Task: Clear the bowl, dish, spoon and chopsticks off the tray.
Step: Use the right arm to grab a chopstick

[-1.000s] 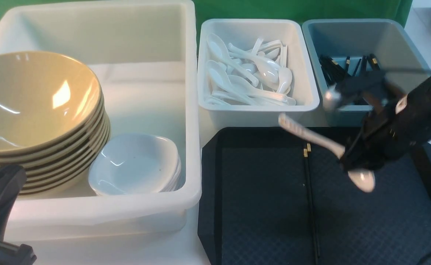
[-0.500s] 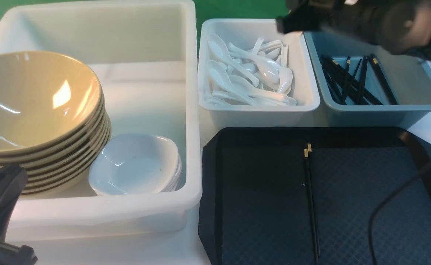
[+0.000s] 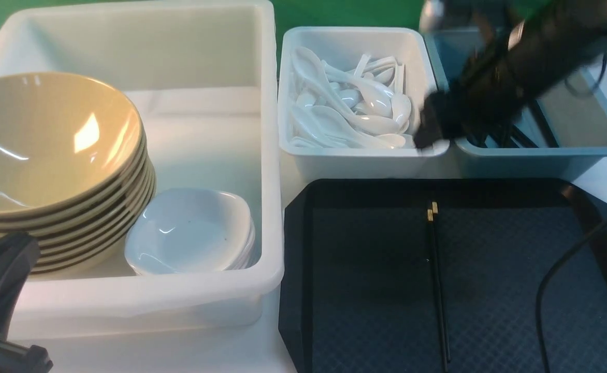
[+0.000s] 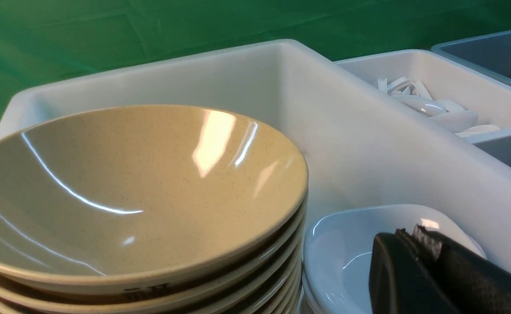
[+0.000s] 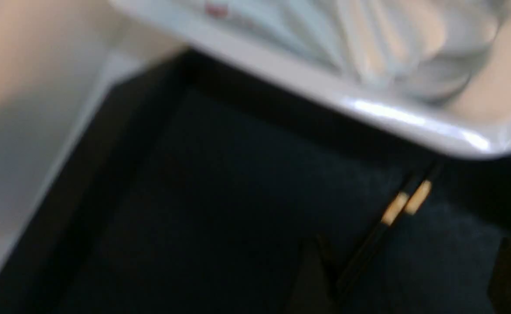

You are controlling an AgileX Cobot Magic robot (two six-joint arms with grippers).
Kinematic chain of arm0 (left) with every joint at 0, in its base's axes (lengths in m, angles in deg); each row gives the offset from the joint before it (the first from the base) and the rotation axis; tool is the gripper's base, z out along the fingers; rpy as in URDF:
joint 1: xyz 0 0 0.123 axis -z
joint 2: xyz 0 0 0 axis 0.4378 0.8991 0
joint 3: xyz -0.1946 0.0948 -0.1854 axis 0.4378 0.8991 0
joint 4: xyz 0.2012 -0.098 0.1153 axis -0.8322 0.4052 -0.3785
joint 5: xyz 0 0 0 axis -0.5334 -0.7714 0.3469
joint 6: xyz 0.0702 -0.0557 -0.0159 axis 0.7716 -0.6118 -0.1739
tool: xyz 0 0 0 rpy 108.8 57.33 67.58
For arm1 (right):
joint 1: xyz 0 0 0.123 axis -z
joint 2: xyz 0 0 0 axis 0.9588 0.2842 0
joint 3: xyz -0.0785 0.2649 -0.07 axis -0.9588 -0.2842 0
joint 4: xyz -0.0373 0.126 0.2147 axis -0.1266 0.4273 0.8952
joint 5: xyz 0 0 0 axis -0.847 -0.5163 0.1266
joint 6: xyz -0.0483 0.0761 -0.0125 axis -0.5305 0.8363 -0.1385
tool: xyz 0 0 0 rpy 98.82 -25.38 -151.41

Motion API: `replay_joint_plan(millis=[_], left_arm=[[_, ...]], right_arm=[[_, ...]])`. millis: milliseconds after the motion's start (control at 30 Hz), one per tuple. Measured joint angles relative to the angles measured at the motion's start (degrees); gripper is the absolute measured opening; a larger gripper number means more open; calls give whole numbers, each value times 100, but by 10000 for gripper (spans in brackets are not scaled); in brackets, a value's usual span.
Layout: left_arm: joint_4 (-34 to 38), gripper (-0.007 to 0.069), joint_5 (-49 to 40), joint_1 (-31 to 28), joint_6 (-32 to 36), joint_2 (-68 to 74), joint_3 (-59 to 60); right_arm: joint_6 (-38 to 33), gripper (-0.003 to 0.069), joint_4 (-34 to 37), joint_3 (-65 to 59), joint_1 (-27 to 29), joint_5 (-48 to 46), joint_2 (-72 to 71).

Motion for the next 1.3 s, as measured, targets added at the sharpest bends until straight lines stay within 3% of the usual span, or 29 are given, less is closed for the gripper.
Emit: replay_joint_plan(millis=[167, 433, 567, 667, 967, 1100, 1300], left_arm=[[0, -11, 27, 0, 0, 0, 0], [26, -11, 27, 0, 0, 0, 0], [30, -11, 32, 0, 0, 0, 0], [30, -11, -5, 0, 0, 0, 0], [32, -11, -66, 0, 0, 0, 0], [37, -11, -73, 0, 0, 0, 0], [37, -11, -73, 0, 0, 0, 0]], right_arm=[[484, 495, -335, -1372, -272, 687, 267], [553, 370, -552, -1443, -421, 1140, 776], [553, 264, -962, -1332, -479, 1017, 869], [553, 146, -1334, -1310, -525, 857, 900], [542, 129, -1878, -1435, -526, 348, 392], [443, 46, -1878, -1435, -526, 220, -456], [200, 36, -1878, -1435, -526, -144, -1584]])
